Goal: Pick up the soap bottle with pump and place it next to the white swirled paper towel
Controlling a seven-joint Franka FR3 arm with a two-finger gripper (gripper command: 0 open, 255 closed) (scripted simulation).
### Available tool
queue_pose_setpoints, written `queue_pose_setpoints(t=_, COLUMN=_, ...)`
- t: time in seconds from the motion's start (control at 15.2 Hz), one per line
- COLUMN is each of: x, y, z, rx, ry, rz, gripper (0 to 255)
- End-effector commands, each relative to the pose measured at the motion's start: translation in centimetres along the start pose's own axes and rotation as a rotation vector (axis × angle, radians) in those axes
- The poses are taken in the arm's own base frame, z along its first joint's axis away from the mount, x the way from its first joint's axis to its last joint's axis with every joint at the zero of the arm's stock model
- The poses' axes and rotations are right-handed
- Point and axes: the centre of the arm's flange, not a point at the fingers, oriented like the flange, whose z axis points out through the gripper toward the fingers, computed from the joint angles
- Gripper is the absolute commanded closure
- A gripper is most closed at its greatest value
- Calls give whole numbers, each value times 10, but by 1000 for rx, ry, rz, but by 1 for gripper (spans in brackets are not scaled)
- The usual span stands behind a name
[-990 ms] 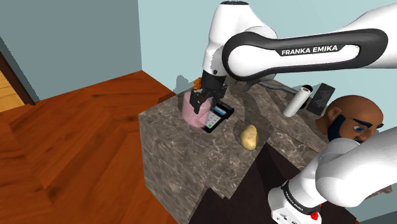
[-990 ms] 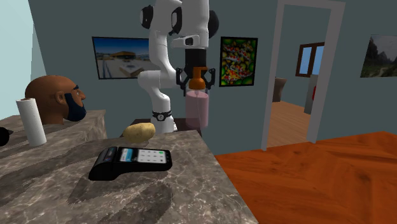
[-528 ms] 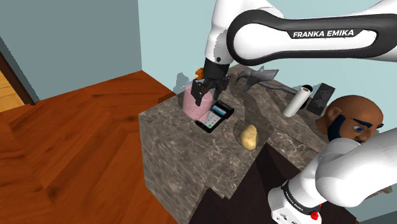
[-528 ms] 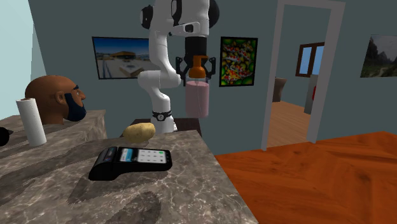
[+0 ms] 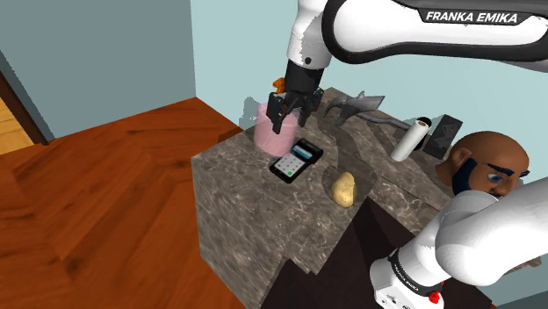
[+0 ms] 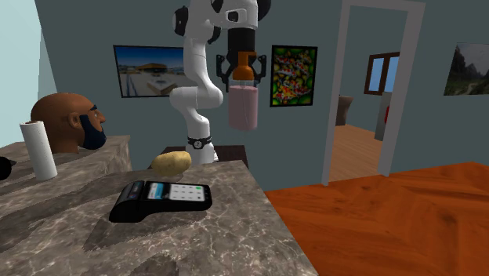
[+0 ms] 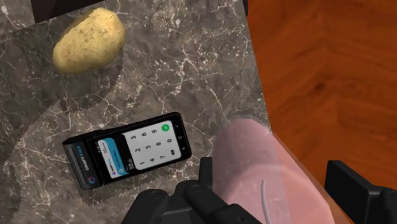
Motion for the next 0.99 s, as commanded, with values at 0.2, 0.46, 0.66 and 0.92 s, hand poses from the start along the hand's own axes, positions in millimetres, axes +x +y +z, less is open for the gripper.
queue_pose_setpoints(t=0.2, x=0, y=2, z=-27, rx=0, ry=0, rz=0, gripper=255)
queue_pose_setpoints(t=0.46, x=0, y=2, z=-48, rx=0, ry=0, rz=0, gripper=255)
queue_pose_setpoints(t=0.66, x=-2, y=15, z=-58, rx=0, ry=0, rz=0, gripper=255)
queue_pose_setpoints(t=0.92, x=-12, y=67, z=-57, rx=0, ry=0, rz=0, gripper=255)
